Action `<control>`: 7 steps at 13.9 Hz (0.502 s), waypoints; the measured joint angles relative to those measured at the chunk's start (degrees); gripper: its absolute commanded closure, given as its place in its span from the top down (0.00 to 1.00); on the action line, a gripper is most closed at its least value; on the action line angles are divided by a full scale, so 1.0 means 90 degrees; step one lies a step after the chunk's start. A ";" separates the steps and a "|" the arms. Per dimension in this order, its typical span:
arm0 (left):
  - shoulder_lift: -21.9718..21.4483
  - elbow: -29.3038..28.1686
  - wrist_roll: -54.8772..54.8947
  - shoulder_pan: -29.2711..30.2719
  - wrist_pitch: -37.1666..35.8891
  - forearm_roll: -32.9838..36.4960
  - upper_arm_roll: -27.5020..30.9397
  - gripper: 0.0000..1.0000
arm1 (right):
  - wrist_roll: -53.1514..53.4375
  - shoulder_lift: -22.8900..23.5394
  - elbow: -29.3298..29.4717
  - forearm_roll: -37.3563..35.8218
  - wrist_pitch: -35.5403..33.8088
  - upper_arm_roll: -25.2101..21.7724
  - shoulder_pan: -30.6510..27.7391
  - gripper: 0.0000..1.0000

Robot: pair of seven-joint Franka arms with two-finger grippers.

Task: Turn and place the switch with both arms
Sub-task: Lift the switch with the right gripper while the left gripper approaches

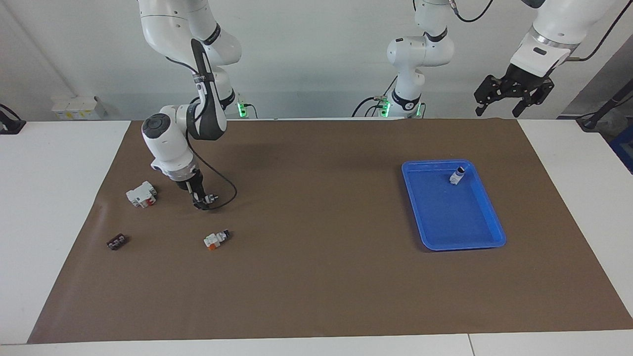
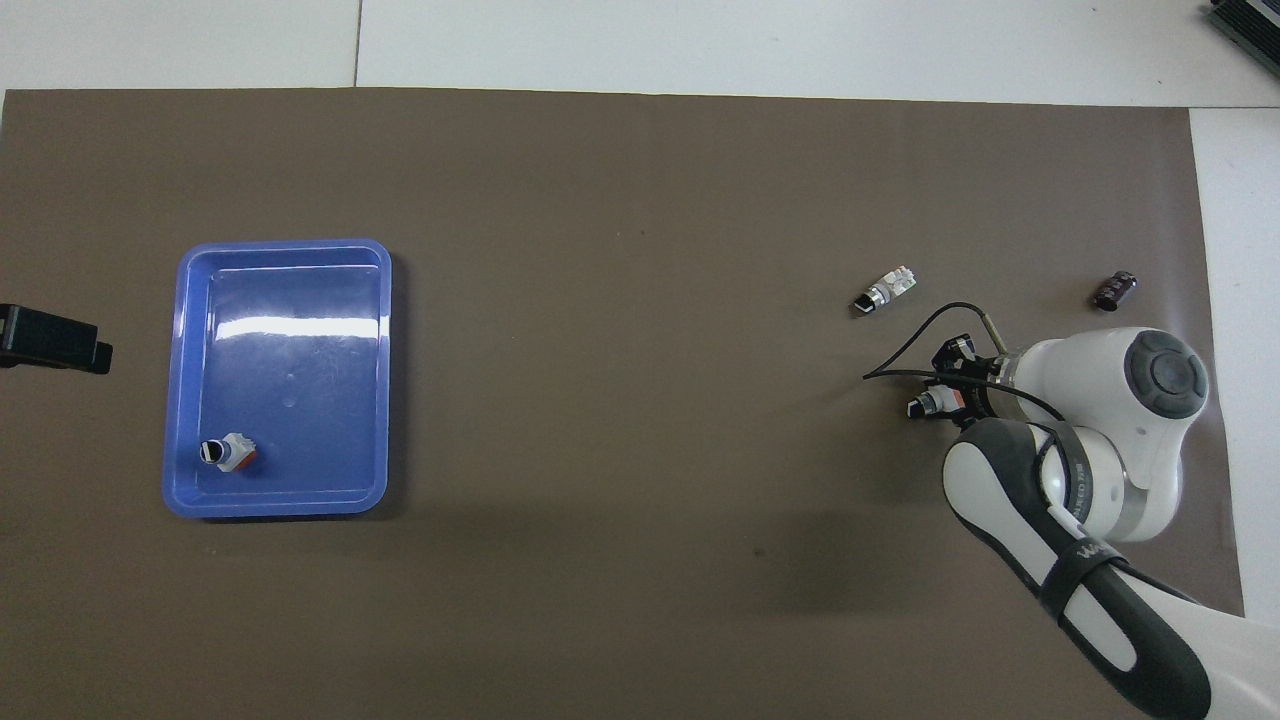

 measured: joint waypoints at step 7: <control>0.0000 0.0000 0.0000 0.0000 0.0000 0.0000 -0.0001 1.00 | 0.0850 -0.0139 0.1465 0.2381 -0.2211 0.0183 0.0405 0.00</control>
